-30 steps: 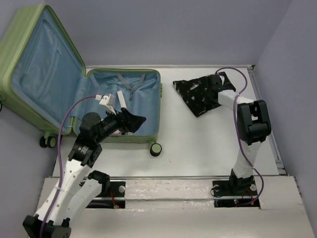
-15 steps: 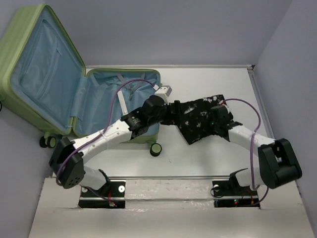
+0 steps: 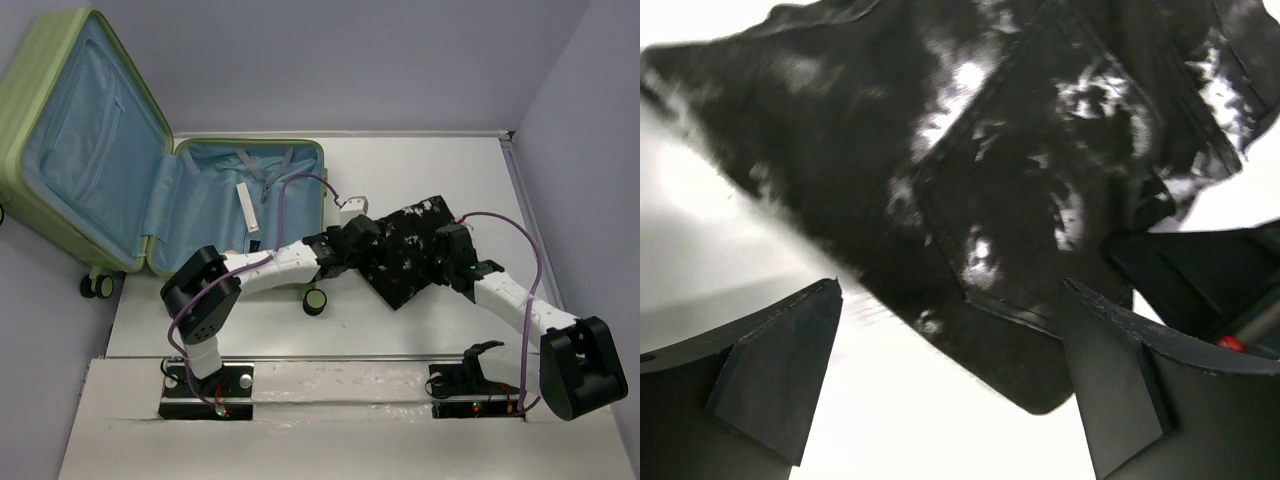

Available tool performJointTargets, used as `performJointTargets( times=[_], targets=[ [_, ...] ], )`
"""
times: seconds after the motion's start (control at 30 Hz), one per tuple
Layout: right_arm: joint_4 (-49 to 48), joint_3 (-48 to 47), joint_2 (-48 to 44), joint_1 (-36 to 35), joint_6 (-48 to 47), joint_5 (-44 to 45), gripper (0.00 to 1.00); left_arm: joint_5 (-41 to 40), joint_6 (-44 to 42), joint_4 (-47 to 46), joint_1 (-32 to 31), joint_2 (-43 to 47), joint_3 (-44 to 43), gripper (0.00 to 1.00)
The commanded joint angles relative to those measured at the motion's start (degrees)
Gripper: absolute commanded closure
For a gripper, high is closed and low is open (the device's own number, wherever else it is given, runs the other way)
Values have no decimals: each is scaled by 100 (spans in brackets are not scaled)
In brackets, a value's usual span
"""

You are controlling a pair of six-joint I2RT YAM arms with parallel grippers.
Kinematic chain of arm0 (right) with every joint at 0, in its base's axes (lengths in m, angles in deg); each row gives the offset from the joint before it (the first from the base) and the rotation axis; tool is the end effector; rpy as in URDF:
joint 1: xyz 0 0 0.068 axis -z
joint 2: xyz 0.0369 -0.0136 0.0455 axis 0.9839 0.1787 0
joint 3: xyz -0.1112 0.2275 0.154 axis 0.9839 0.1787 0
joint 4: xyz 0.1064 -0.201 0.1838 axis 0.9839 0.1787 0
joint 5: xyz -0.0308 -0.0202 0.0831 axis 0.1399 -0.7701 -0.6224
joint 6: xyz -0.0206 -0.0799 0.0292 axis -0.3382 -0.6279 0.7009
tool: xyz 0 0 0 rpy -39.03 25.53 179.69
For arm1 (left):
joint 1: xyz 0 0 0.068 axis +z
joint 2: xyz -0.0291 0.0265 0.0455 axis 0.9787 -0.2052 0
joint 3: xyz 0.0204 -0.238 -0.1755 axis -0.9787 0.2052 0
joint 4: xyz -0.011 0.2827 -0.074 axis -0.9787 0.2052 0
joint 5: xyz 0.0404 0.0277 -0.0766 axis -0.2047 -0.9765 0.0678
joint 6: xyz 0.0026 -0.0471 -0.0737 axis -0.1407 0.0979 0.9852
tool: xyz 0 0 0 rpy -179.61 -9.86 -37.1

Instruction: Pack the luggage

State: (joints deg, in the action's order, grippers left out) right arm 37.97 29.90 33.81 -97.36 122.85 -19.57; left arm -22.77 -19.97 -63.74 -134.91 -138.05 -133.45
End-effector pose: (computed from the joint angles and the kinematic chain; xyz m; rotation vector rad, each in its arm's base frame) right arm 0.2513 0.0702 0.1481 0.5461 2.4010 0.3068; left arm 0.2694 -0.3772 0.2161 0.0997 2.2552 -0.7399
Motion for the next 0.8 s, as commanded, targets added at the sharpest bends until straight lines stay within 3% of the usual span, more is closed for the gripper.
performJointTargets(
  times=[0.0, 0.1, 0.3, 0.57, 0.6, 0.63, 0.7, 0.73, 0.77],
  targets=[
    [310, -105, 16, 86, -89, 246, 93, -1108, 1111, -50, -266, 334, 478, 1],
    [292, -149, -45, 86, -116, 229, 93, -1135, 1509, -164, -275, 326, 734, 1],
    [292, -123, -282, 86, -212, 159, 93, -1197, 1896, -51, -266, -437, 313, 2],
    [257, 62, -598, 86, -318, -52, 92, -1022, 2248, -348, -91, -1325, -48, 19],
    [266, 71, -625, 86, -327, -96, 91, -1047, 2266, -427, -82, -1361, -31, 23],
    [266, 71, -651, 86, -344, -140, 89, -1082, 2275, -498, -82, -1370, 4, 45],
    [266, 53, -722, 86, -370, -298, 79, -1179, 2214, -674, -12, -1300, 118, 64],
    [266, 36, -757, 86, -405, -325, 59, -1232, 2152, -700, 23, -1265, 119, 77],
    [309, -52, -775, 86, -484, -368, 50, -1337, 2073, -692, 102, -1169, 84, 83]
  ],
)
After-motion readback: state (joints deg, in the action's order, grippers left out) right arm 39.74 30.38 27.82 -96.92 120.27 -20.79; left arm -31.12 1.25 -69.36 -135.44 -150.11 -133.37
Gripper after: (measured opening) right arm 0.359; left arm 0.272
